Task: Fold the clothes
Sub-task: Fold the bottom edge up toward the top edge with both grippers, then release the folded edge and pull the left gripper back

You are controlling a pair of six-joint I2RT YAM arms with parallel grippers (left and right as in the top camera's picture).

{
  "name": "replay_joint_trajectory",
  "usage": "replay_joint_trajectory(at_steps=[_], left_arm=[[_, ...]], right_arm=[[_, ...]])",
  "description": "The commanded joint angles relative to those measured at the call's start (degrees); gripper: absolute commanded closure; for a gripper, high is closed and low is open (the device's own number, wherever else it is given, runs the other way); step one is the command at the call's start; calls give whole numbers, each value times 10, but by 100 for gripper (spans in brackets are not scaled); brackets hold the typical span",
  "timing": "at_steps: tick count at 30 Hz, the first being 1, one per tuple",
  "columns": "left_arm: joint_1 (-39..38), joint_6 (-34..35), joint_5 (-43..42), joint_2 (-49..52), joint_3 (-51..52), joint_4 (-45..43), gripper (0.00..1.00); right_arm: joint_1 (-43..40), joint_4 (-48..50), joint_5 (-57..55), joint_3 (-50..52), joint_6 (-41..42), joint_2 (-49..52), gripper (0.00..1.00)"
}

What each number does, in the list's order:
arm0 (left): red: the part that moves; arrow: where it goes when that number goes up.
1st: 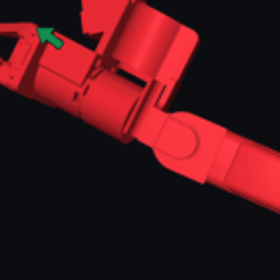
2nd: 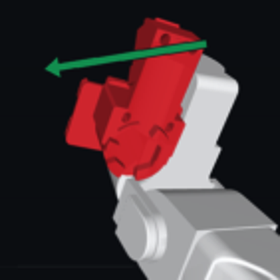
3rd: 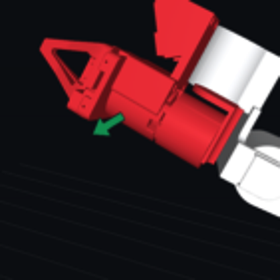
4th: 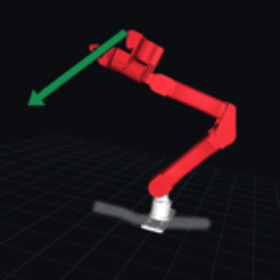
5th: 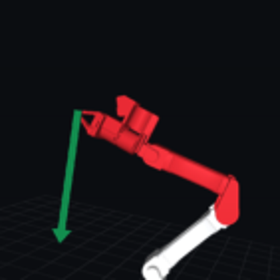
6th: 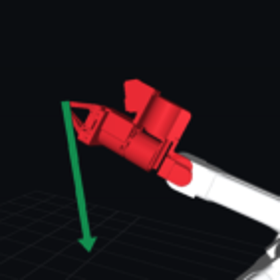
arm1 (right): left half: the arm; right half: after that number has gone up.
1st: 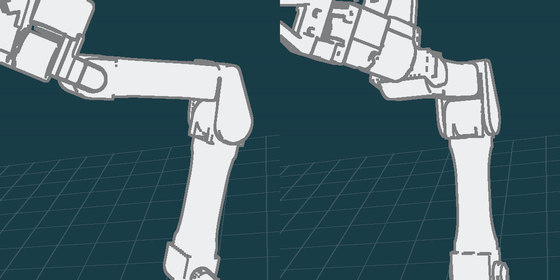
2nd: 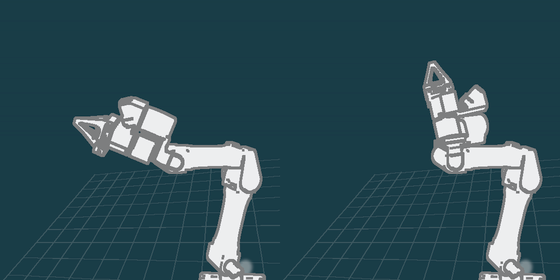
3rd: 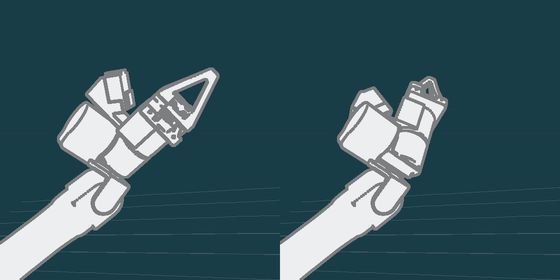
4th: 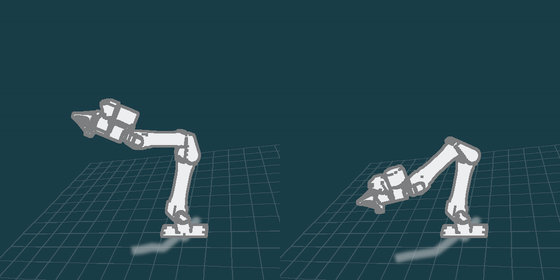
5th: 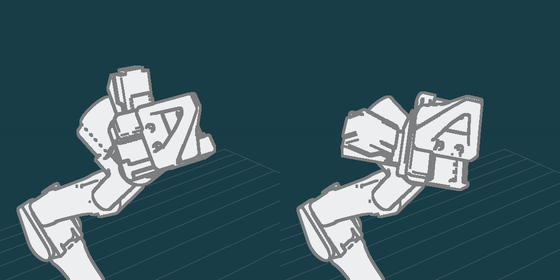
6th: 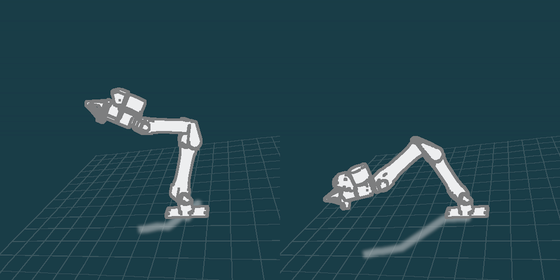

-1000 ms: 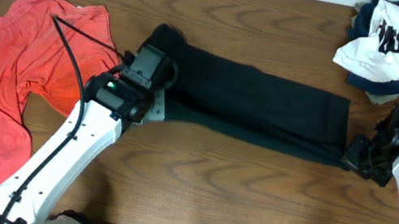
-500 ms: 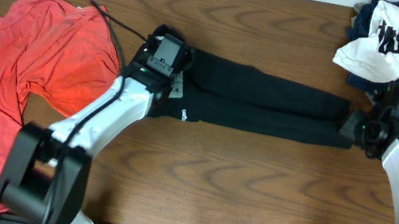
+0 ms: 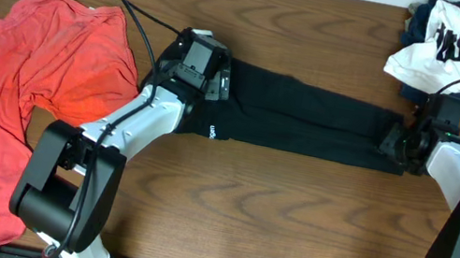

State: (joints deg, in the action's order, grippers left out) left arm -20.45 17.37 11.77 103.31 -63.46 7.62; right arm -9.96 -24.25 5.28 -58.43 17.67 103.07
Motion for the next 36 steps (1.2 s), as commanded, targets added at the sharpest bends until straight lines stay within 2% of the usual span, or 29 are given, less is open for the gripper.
replay_joint_trajectory(at_steps=[1, 3, 9, 15, 20, 27, 36], left_arm=[[17, -28, -19, -2, -35, 27, 2], [28, -28, -26, -4, -66, 70, 2], [60, -30, -28, -11, -183, 222, 2], [96, -100, -27, -12, -240, 297, 2], [129, -101, -28, -11, -240, 322, 2], [142, -101, -27, -11, -240, 344, 2], [142, -101, -28, -11, -240, 344, 2]], right_arm=[[-26, 2, 39, -6, -12, -7, 33], [-41, 2, 62, -6, -33, -13, 22], [-74, -5, 132, -6, -116, -17, 1], [-70, -1, 116, 5, -172, -17, 1], [-55, 42, 115, 27, -187, -10, 1], [-40, 115, 115, 73, -195, -4, 18], [-6, 141, 74, 111, -178, 2, 37]])
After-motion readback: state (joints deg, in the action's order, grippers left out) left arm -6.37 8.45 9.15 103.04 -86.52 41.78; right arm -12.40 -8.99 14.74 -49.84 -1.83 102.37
